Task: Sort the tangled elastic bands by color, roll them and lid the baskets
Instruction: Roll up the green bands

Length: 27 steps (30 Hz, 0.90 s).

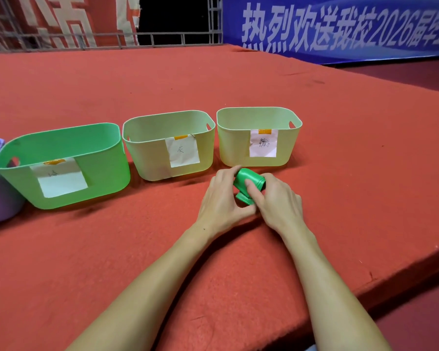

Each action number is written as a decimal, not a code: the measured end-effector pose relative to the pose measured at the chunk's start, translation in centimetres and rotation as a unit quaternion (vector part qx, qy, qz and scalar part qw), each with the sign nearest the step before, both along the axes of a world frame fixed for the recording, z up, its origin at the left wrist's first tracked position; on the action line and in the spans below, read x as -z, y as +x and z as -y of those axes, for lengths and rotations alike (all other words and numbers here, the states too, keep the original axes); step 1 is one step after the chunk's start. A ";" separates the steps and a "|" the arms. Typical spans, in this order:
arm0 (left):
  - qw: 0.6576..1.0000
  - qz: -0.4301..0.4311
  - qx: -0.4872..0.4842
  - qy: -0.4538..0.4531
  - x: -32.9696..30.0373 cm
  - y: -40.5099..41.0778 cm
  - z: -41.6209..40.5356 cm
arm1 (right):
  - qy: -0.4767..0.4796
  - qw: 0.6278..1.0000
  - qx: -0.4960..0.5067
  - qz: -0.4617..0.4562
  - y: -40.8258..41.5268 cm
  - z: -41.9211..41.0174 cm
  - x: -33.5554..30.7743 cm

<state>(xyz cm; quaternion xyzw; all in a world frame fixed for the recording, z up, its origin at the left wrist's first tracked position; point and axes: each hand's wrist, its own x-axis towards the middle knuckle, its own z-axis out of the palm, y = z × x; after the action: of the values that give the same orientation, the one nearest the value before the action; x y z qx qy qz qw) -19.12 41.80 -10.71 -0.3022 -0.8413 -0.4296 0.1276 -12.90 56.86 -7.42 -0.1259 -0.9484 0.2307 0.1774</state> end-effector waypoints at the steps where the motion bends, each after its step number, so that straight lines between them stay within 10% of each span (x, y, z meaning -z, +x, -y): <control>1: 1.000 0.001 -0.001 0.013 -0.3 0.6 0.5 | -0.010 1.000 0.000 -0.008 0.3 0.6 -0.4; 27: 0.999 -0.049 0.009 0.004 -3.1 7.9 23.2 | -0.230 0.920 -0.317 -0.025 3.7 16.9 -0.7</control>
<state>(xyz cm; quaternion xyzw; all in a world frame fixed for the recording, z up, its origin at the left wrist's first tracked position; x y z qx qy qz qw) -11.25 18.61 -7.58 -0.3304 -0.8293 -0.4190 0.1661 -9.17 39.93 -6.72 0.1500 -0.8547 0.4898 0.0844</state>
